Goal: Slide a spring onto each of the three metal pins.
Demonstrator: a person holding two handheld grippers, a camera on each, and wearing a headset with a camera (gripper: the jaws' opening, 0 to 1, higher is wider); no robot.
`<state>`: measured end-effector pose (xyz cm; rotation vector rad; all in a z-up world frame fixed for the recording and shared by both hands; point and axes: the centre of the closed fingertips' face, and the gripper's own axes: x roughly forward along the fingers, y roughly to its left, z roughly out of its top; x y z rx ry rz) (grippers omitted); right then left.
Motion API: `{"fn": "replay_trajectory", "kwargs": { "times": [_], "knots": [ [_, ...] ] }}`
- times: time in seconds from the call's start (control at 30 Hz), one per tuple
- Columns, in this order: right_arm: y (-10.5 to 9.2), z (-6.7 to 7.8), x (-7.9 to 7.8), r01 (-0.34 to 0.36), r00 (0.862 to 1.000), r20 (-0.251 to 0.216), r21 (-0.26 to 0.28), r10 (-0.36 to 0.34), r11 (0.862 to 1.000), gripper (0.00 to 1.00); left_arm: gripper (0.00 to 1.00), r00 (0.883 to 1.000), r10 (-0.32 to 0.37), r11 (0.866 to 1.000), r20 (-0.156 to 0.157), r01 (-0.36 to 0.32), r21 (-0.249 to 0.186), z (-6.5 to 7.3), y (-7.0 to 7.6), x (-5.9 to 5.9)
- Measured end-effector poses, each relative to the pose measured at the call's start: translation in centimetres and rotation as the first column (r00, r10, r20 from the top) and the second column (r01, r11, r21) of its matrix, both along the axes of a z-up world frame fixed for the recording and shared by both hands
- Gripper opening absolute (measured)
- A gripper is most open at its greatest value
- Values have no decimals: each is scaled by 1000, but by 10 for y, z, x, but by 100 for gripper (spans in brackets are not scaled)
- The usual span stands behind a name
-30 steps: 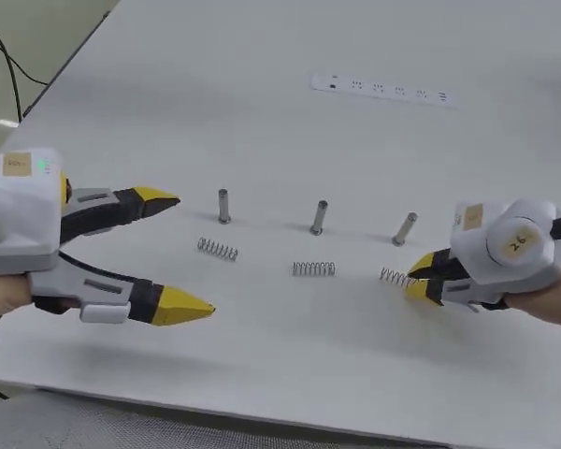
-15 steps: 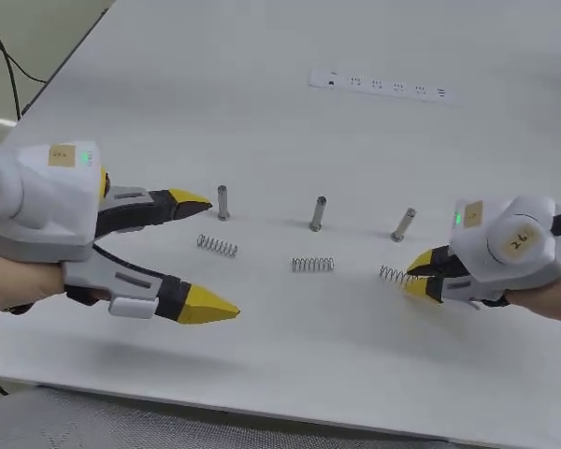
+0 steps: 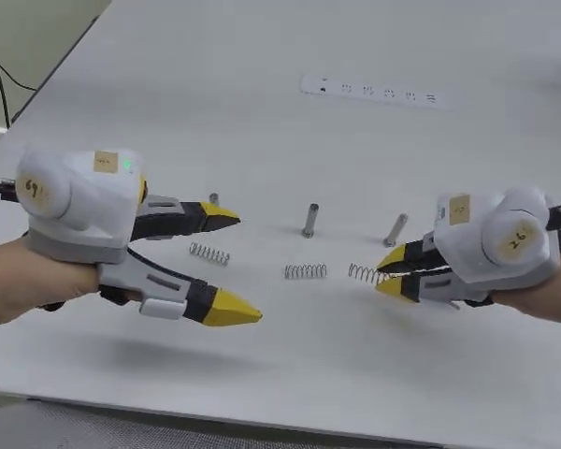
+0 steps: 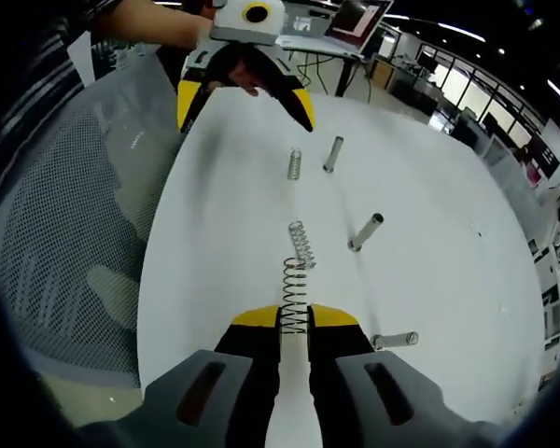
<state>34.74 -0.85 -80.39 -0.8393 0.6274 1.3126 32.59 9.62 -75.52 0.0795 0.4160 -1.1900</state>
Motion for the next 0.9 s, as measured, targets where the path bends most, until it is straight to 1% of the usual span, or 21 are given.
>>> {"fn": "replay_trajectory", "kwargs": {
  "times": [0.03,0.07,0.1,0.17,0.3,0.43,0.5,0.53,0.57,0.6,0.67,0.87,0.9],
  "knots": [
    [3,2,-1,-6,1000,2,4,6,1000,8,65,1000,-2,1000,10,2,-8,1,-2,1],
    [5,3,-1,-13,1000,5,8,13,1000,8,63,1000,-5,1000,12,5,-14,1,-4,1],
    [9,5,-1,-19,1000,6,10,19,1000,8,62,1000,-8,999,9,8,-31,3,-8,2],
    [13,8,-1,-28,1000,8,15,27,1000,8,62,1000,-16,999,16,17,-39,3,-13,4],
    [22,12,-3,-42,999,5,20,42,999,8,57,999,-36,999,13,36,-40,0,-21,6],
    [30,15,-4,-54,999,-1,27,54,998,8,52,999,-37,998,10,37,-44,-2,-24,8],
    [34,18,-5,-62,998,0,29,62,998,8,46,999,-34,998,21,35,-47,-3,-25,9],
    [37,20,-6,-67,998,1,35,67,997,8,43,999,-38,998,17,39,-51,-3,-27,9],
    [39,21,-6,-70,998,2,37,70,997,8,39,999,-39,998,20,40,-52,-4,-28,9],
    [41,21,-7,-76,997,5,41,75,996,8,38,999,-39,998,26,40,-52,-5,-30,10],
    [44,20,-8,-81,997,2,43,81,996,8,38,999,-39,997,15,40,-62,-7,-34,11],
    [48,17,-12,-101,995,2,37,101,994,8,34,999,-43,996,1,43,-75,-13,-41,12],
    [49,17,-13,-103,995,2,38,103,994,8,33,999,-42,996,-7,41,-84,-13,-42,13]
  ]
}}
